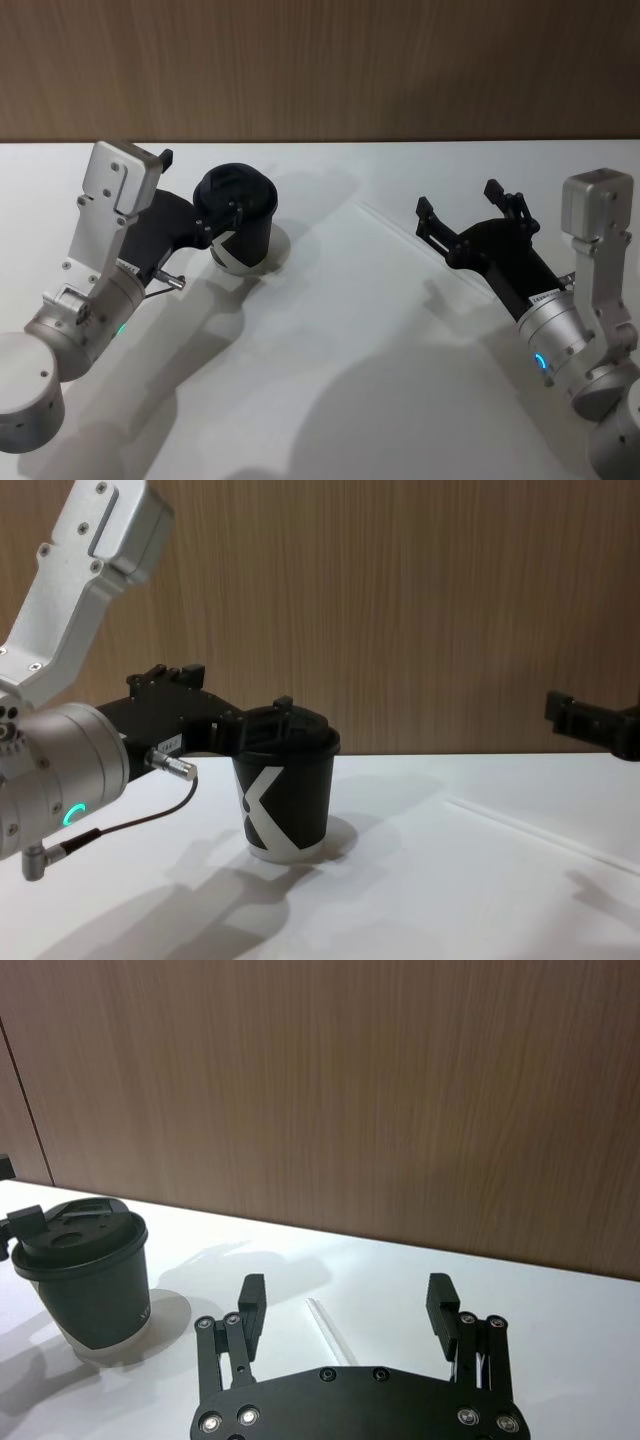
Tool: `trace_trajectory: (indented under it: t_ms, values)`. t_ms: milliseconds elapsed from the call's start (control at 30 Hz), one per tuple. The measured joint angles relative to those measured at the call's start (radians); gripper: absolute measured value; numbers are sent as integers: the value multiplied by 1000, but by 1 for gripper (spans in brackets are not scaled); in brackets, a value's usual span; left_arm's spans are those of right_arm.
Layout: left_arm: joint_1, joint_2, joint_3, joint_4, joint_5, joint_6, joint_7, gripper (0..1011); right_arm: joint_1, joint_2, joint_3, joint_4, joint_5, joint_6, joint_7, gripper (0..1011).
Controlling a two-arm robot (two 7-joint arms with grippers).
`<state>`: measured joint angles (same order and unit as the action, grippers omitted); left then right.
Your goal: Pick up the straw with one hand, pass it to the other hand, and insert it into the cup.
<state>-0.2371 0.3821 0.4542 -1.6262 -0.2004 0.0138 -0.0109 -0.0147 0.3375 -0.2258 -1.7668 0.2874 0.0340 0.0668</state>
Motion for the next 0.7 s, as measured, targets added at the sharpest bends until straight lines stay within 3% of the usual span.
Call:
trace_trajectory:
  t_ms: [700]
  values:
    - [0,0,0,0,0,0,0,1002,0,0,0,0,0,0,0,1001]
